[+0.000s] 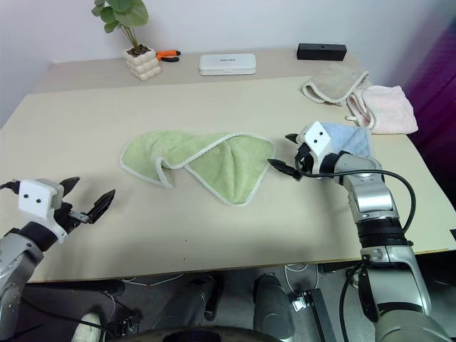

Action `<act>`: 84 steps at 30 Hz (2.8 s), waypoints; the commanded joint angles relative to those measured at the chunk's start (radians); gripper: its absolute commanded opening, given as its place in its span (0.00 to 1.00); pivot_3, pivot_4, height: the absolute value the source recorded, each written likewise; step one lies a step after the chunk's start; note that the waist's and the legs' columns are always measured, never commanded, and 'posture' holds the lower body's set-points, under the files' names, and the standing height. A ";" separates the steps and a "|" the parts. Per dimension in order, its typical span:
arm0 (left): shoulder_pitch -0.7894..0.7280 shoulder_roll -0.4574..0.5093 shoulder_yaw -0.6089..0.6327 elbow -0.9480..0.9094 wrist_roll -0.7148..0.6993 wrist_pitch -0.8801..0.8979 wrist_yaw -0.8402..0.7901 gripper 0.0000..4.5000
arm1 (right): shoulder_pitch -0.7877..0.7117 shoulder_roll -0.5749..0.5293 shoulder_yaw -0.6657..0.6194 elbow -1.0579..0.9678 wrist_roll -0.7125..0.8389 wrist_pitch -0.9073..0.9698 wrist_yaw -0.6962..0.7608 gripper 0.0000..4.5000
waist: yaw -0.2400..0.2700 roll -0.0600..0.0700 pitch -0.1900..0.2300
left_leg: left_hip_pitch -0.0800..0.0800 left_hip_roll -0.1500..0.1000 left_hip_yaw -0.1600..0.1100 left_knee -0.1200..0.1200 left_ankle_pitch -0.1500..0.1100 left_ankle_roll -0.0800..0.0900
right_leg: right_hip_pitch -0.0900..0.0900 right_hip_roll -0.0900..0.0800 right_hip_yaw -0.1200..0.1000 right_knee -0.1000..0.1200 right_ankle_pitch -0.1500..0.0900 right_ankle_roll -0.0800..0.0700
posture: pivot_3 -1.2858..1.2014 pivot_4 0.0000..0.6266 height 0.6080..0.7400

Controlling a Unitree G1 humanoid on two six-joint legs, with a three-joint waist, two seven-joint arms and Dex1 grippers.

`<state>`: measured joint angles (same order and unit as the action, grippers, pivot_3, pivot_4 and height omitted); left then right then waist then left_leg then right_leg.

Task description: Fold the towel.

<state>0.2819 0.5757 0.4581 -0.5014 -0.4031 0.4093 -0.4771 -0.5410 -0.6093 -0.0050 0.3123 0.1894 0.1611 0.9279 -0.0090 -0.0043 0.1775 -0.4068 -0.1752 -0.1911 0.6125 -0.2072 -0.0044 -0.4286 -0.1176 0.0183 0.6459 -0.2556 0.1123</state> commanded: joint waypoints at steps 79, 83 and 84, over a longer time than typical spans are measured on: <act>-0.138 -0.081 -0.192 0.106 0.241 -0.180 0.047 0.00 | -0.522 0.204 0.056 0.749 -0.152 0.072 -0.170 0.01 | -0.005 0.000 0.000 | 0.001 0.000 0.002 0.001 0.000 0.000 | -0.001 0.003 0.002 0.001 0.006 0.007 | 0.52 0.24 1.00; -0.187 -0.069 -0.146 0.137 0.181 -0.171 0.028 0.00 | -0.535 0.181 0.056 0.717 -0.177 0.004 -0.215 0.01 | -0.003 0.000 0.000 | 0.001 0.000 0.002 0.001 0.000 0.000 | -0.001 0.003 0.002 0.001 0.006 0.007 | 0.52 0.24 1.00; -0.217 -0.062 -0.134 0.155 0.163 -0.168 0.022 0.00 | -0.545 0.173 0.060 0.712 -0.189 -0.027 -0.232 0.01 | -0.003 0.000 0.000 | 0.001 0.000 0.002 0.001 0.000 0.000 | -0.001 0.003 0.002 0.001 0.006 0.007 | 0.52 0.24 1.00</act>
<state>0.1074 0.4918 0.2723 -0.3488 -0.1987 0.2504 -0.4454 -1.0384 -0.4129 0.0688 1.0668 0.0165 0.1969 0.7266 -0.0116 -0.0039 0.1776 -0.4062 -0.1752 -0.1892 0.6131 -0.2073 -0.0044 -0.4299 -0.1142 0.0203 0.6472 -0.2501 0.1195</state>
